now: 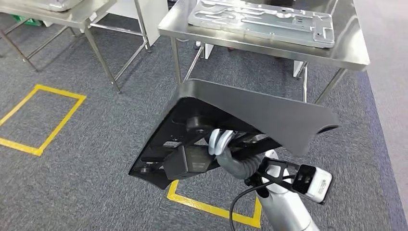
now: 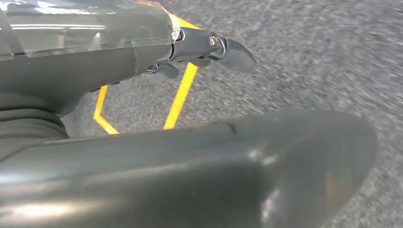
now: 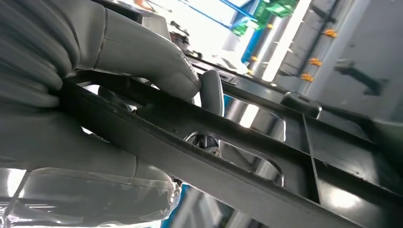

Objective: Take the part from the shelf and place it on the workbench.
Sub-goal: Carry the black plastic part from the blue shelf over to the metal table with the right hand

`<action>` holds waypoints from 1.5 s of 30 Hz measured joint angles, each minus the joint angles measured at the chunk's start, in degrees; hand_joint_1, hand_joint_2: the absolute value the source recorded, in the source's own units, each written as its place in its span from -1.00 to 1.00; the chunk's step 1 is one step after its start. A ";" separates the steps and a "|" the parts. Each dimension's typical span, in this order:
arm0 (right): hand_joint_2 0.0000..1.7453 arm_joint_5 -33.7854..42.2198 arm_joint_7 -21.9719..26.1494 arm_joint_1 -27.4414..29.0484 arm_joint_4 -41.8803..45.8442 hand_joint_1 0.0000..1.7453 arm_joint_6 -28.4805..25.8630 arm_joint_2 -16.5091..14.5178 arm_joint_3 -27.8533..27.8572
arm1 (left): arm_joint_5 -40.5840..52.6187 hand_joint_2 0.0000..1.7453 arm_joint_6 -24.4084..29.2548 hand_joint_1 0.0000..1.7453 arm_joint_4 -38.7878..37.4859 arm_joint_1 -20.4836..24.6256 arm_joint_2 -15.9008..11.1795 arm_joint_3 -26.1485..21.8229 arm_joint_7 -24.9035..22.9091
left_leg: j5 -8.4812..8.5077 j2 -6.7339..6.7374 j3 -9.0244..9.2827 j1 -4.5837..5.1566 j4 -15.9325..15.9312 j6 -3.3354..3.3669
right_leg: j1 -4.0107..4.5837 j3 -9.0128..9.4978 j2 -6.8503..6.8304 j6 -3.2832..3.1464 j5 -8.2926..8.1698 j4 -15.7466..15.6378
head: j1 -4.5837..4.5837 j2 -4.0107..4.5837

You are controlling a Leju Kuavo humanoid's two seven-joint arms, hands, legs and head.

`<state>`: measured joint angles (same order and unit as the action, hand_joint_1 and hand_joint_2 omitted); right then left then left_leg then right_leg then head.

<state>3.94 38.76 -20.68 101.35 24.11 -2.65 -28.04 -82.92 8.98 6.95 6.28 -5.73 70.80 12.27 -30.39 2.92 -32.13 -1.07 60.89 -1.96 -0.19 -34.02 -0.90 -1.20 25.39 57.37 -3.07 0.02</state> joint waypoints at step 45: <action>1.00 6.54 -1.78 -0.20 -0.20 1.00 -0.15 1.77 0.27 | -0.01 -1.00 -0.66 -1.00 0.00 -0.22 0.84 -0.55 -1.16 | 4.21 -2.73 -0.67 -0.01 -3.33 2.59 | 0.09 0.00 1.87 2.22 1.78 1.79 | 0.01 0.00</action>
<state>10.48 36.98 -20.88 101.15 23.97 -0.87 -27.77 -82.93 8.32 6.95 6.05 -4.89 70.25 11.11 -26.19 0.19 -32.81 -1.08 57.56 0.63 -0.10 -34.03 0.97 1.02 27.17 59.16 -3.05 0.02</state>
